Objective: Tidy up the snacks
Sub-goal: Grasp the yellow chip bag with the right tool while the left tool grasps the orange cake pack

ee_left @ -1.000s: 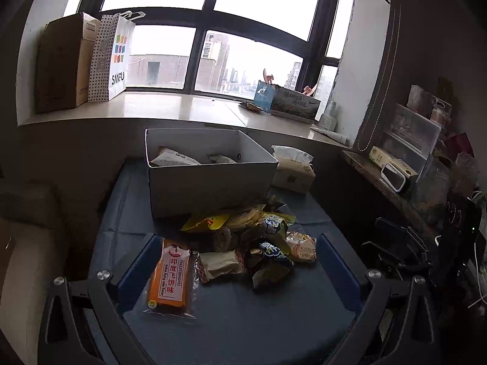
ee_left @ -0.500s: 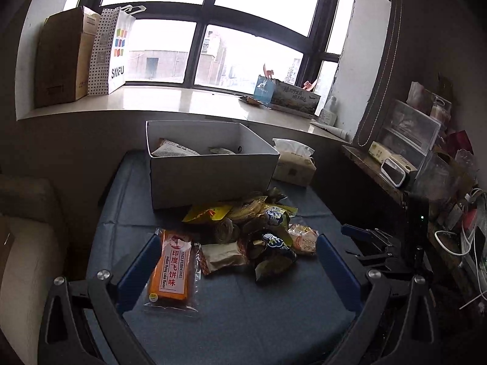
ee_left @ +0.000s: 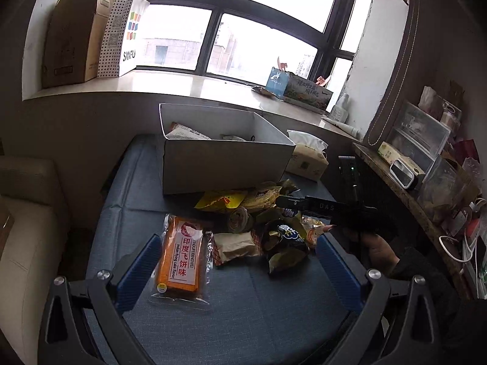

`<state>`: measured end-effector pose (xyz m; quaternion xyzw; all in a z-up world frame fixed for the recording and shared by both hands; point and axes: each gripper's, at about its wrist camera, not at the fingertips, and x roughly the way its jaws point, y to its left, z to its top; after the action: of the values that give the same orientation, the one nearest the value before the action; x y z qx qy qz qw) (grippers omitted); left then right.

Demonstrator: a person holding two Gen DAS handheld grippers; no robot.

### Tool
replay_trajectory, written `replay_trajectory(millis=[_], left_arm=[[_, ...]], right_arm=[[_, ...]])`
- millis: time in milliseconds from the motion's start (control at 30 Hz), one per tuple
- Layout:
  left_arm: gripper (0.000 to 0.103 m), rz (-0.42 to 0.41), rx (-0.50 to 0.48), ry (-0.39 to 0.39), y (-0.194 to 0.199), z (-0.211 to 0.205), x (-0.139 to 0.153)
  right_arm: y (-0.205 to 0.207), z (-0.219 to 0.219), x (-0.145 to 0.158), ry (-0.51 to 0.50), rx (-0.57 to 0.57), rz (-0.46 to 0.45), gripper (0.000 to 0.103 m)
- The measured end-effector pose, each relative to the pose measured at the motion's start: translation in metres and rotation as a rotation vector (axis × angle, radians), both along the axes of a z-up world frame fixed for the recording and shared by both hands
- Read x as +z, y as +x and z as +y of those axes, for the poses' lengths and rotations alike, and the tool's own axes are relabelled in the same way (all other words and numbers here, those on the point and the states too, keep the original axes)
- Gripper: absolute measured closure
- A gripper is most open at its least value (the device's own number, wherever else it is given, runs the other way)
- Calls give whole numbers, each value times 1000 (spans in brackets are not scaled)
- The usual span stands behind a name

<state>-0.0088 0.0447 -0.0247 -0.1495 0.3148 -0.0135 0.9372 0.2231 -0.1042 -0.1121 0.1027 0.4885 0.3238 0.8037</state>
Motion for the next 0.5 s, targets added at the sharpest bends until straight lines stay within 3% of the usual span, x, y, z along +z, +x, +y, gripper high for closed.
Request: replay_trajectory(millis=[33, 67, 133, 167, 400, 500], left_arm=[[0, 1, 2, -1, 0, 1, -1], [0, 3, 4, -1, 0, 2, -1], [0, 8, 6, 1, 1, 4, -4], [0, 13, 7, 0, 2, 5, -6], [0, 123, -12, 11, 23, 18, -44], [0, 193, -34, 58, 40, 18, -67]], right_arm=[[2, -2, -6, 20, -3, 29, 9], [3, -6, -8, 30, -23, 34, 31], [-2, -16, -10, 83, -46, 33, 35], [-6, -19, -9, 100, -41, 37, 46], [-44, -52, 33, 156, -92, -95, 50], [-64, -65, 55, 157, -112, -155, 50]])
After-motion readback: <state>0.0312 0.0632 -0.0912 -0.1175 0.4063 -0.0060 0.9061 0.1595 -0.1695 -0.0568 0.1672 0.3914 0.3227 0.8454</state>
